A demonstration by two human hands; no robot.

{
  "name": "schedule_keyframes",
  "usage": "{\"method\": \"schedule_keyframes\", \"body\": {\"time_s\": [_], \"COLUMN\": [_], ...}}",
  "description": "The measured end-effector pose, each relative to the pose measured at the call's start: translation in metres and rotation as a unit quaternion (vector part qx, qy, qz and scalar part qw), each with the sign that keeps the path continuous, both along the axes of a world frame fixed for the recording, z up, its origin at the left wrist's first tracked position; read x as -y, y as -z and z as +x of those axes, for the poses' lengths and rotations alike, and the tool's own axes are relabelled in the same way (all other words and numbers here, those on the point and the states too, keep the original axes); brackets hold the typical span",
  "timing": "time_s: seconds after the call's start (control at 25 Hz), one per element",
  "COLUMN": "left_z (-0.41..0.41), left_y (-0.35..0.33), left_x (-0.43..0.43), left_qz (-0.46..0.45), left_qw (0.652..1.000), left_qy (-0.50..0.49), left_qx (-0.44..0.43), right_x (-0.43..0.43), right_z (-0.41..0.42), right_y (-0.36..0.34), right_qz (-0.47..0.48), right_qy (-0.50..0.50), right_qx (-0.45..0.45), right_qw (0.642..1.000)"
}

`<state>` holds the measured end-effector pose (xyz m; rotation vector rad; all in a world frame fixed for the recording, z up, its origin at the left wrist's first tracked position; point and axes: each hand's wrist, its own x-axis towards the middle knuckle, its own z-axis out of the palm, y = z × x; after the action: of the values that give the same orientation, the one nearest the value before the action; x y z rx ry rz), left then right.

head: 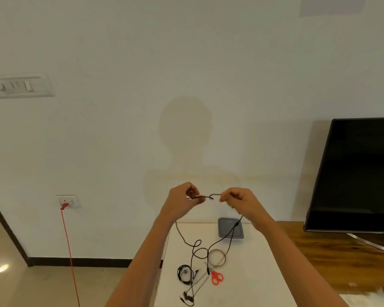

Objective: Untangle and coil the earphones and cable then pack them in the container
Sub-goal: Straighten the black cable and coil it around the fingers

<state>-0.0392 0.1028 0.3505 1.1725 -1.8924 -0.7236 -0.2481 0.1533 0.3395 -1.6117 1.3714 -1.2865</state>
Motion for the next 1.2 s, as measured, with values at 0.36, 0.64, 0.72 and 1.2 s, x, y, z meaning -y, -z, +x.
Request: {"method": "schedule_keyframes", "body": {"time_s": [0.36, 0.64, 0.72, 1.2], "left_z": [0.048, 0.059, 0.063, 0.013], "left_y": [0.007, 0.006, 0.008, -0.012], "left_x": [0.024, 0.044, 0.051, 0.039], "left_qz": [0.056, -0.059, -0.007, 0.206], "left_qw": [0.998, 0.928, 0.944, 0.938], "left_qy": [-0.027, -0.159, -0.133, 0.05], "left_qx": [-0.026, 0.331, 0.302, -0.274], "right_x": [0.022, 0.033, 0.033, 0.055], "right_z": [-0.046, -0.064, -0.073, -0.06], "right_y": [0.039, 0.055, 0.062, 0.106], "right_qz": [-0.05, -0.07, -0.035, 0.084], "right_qy": [0.232, 0.211, 0.234, 0.25], "right_qx": [0.028, -0.186, -0.144, -0.097], "right_qw": [0.971, 0.957, 0.961, 0.96]}}
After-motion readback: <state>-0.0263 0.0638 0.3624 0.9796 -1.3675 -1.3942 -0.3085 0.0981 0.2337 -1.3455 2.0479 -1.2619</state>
